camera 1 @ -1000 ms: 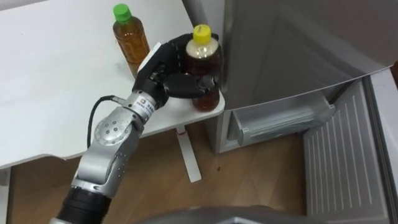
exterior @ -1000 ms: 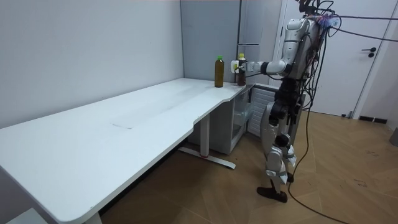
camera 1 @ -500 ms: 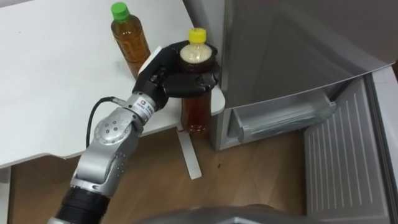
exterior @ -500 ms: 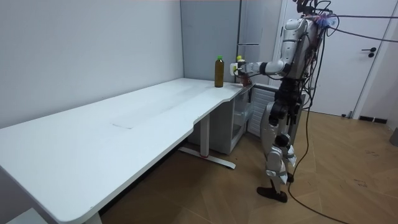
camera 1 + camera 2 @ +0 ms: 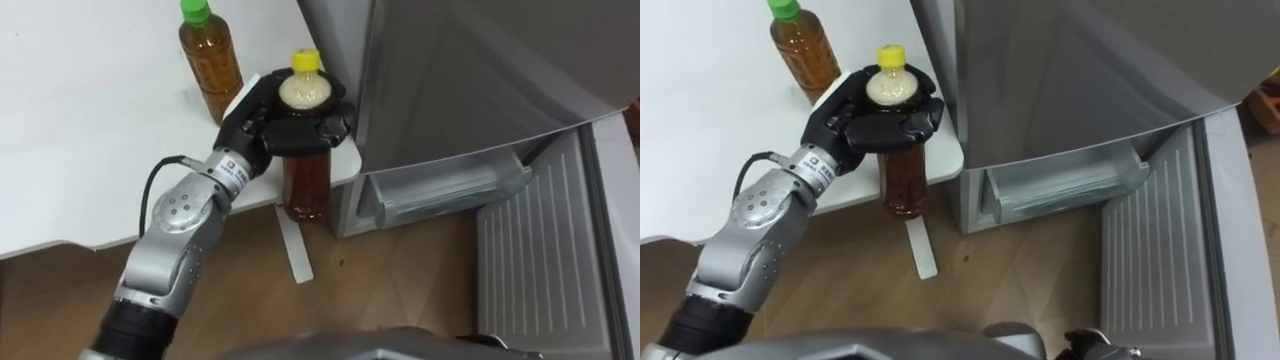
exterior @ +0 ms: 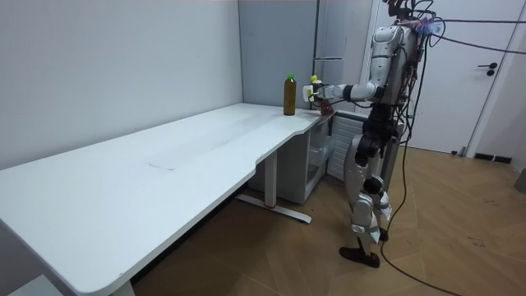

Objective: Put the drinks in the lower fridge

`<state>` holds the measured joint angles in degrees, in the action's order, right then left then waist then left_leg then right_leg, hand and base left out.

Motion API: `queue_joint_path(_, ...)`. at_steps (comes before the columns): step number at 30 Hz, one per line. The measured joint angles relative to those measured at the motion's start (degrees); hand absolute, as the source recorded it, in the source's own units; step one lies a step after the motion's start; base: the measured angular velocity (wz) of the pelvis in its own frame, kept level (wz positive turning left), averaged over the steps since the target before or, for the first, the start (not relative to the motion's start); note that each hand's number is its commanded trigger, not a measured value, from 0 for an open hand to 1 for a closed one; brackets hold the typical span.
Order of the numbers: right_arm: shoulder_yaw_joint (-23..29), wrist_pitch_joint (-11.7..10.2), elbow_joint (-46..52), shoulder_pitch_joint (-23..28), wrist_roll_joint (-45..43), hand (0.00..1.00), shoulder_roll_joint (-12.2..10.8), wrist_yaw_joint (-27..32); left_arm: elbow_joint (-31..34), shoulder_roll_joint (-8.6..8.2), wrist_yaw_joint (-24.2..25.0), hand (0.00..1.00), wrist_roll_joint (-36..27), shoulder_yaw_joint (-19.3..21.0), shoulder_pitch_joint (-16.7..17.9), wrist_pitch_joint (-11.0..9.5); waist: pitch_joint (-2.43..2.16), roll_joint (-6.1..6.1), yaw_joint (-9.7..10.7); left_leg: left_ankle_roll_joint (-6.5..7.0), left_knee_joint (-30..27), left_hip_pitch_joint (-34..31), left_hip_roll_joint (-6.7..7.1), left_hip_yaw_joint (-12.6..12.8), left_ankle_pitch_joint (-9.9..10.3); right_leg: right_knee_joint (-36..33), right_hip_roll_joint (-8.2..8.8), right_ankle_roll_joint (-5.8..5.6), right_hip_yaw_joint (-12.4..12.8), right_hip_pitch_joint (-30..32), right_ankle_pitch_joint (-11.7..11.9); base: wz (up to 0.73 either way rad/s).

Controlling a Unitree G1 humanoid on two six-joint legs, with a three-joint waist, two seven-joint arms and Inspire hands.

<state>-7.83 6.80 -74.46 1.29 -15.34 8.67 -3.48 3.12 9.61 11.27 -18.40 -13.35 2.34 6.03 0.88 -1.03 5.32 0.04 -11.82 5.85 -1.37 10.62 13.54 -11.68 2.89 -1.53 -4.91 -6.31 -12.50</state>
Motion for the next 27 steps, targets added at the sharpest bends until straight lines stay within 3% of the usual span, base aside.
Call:
queue_joint_path(5, -0.11, -0.81, 2.72, 0.03, 0.03, 0.00, 0.76, 2.38, 1.81, 0.09, -0.67, 1.00, -0.01, 0.01, 0.00, -0.94, -0.18, 0.29, -1.02, 0.00, -0.73, -1.74, 0.02, -1.13, -0.03, 0.02, 0.03, 0.03, -1.03, 0.86, 0.19, 0.10)
queue_joint_path(7, -0.06, -2.30, 6.07, 0.06, 0.10, 0.00, 1.43, 3.04, 2.30, 0.04, -0.66, 1.00, -0.16, 0.06, 0.01, -2.66, -0.24, 0.41, -2.05, -0.01, -0.81, -1.70, 0.00, -1.32, -0.04, 0.12, 0.02, 0.04, -1.57, 0.75, 0.21, 0.05)
queue_joint_path(11, -0.01, -3.91, 10.50, 0.06, 0.60, 0.00, 2.07, 1.92, 2.57, -0.03, -0.46, 1.00, -0.21, 0.30, 0.02, -4.21, -0.44, 0.75, -3.94, -0.02, -0.89, -1.49, -0.03, -1.39, -0.04, 0.21, 0.04, 0.05, -1.87, 0.42, 0.22, 0.00)
queue_joint_path(14, -0.40, -6.41, 15.24, 0.04, 7.37, 0.00, 1.33, 0.52, 2.56, 0.52, -0.32, 1.00, -1.04, 0.83, 0.76, -4.87, -0.49, 0.83, -4.25, -0.03, -0.90, -1.11, -0.07, -1.89, -0.05, 0.29, 0.14, 0.06, -3.45, -0.31, 0.22, 0.11)
queue_joint_path(16, -2.54, -8.06, 18.02, 0.12, 11.19, 0.00, 0.14, -1.67, 2.58, 0.56, -0.29, 1.00, -3.07, 0.68, 1.63, -4.93, -0.61, 0.90, -4.18, -0.03, -0.91, -0.93, 0.10, -2.86, -0.05, 1.07, 0.27, 0.08, -4.18, -1.24, 0.24, 0.18)
queue_joint_path(19, -4.62, -8.26, 23.00, 0.41, 12.66, 0.00, -0.81, -5.58, 4.05, 0.65, -0.27, 1.00, -3.49, 0.77, 3.78, -4.94, -0.66, 1.01, -4.27, -0.07, -0.94, -1.28, 0.22, -3.42, -0.08, 1.08, 0.39, 0.08, -5.15, -1.29, 0.24, 0.15)
queue_joint_path(22, -4.74, -8.66, 29.14, 1.54, 13.39, 0.00, -0.73, -9.09, 6.29, 1.36, 0.78, 1.00, -3.61, 0.83, 6.67, -5.05, -0.63, 0.95, -4.32, -0.07, -0.96, -1.27, 0.27, -3.65, -0.08, 1.02, 0.43, 0.07, -5.32, -1.32, 0.24, 0.04)
queue_joint_path(27, -4.70, -9.27, 37.12, 2.74, 17.09, 0.00, 0.12, -15.21, 6.93, 3.23, 5.03, 1.00, -3.93, 1.01, 8.52, -5.29, -0.38, 0.25, -4.24, -0.07, -0.93, -1.20, 0.26, -3.84, -0.08, 1.01, 0.43, 0.07, -5.48, -1.36, 0.23, 0.00)
